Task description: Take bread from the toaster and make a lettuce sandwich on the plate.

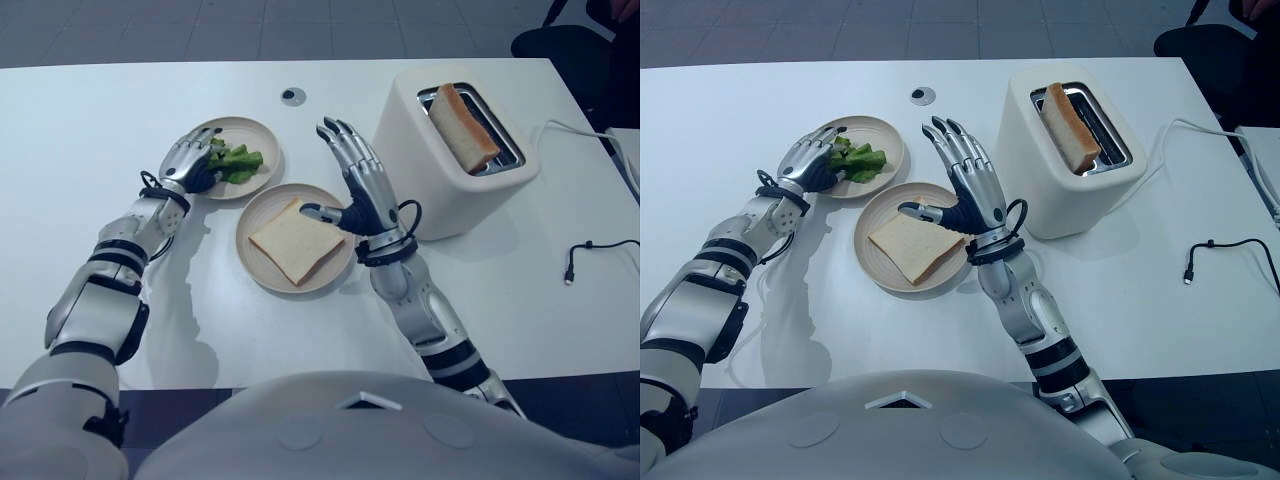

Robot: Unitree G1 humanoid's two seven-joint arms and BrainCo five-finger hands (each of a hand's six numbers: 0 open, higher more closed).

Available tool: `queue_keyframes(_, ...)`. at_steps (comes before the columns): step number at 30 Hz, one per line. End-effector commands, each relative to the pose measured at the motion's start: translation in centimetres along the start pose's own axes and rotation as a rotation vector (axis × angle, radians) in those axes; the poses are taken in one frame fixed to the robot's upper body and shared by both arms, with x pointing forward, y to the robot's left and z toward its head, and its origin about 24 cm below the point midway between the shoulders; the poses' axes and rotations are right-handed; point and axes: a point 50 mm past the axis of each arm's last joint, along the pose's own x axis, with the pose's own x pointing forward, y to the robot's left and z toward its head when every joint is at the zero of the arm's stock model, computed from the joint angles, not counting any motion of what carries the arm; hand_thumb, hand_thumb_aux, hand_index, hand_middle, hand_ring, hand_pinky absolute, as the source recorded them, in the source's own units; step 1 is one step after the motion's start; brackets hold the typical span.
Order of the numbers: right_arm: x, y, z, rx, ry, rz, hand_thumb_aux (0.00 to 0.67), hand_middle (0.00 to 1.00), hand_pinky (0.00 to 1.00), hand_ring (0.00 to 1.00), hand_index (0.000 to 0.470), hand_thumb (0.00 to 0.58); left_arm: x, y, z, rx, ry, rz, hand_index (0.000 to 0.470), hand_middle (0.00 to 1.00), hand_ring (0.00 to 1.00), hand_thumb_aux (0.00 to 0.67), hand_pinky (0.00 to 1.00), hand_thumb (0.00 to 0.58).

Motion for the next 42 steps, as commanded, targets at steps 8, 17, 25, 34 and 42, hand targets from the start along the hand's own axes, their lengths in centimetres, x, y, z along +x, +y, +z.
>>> queue_keyframes(8, -0.5, -7.6, 0.1, -0.024, -0.097, -0.254, 0.000, 0.00, 0.00, 0.00, 0.000, 0.000, -5.8, -0.9, 8.6, -0.566, -0.458, -0.217, 0.262, 0.00, 0.00, 0.373, 0.00, 0.466)
queue_keyframes(17, -1.2, -14.8, -1.7, -0.203, -0.072, -0.418, 0.000, 0.00, 0.00, 0.00, 0.000, 0.000, -6.6, -3.4, 8.8, -0.503, -0.409, -0.344, 0.120, 0.00, 0.00, 0.171, 0.00, 0.258)
queue_keyframes(25, -1.2, -13.0, -2.6, -0.198, -0.059, -0.341, 0.000, 0.00, 0.00, 0.00, 0.000, 0.000, -3.3, -1.9, 9.0, -0.258, -0.391, -0.074, 0.000, 0.00, 0.00, 0.000, 0.00, 0.000)
queue_keyframes(34, -1.0, -11.8, -3.3, -0.175, -0.040, -0.315, 0.000, 0.00, 0.00, 0.00, 0.000, 0.000, -3.7, -6.9, 11.5, -0.095, -0.510, -0.186, 0.374, 0.00, 0.00, 0.533, 0.00, 0.556)
queue_keyframes(42, -1.1, -10.8, -3.6, -0.155, -0.015, -0.297, 0.000, 0.00, 0.00, 0.00, 0.000, 0.000, -4.1, -5.6, 10.8, -0.112, -0.504, -0.119, 0.470, 0.00, 0.00, 0.670, 0.00, 0.580)
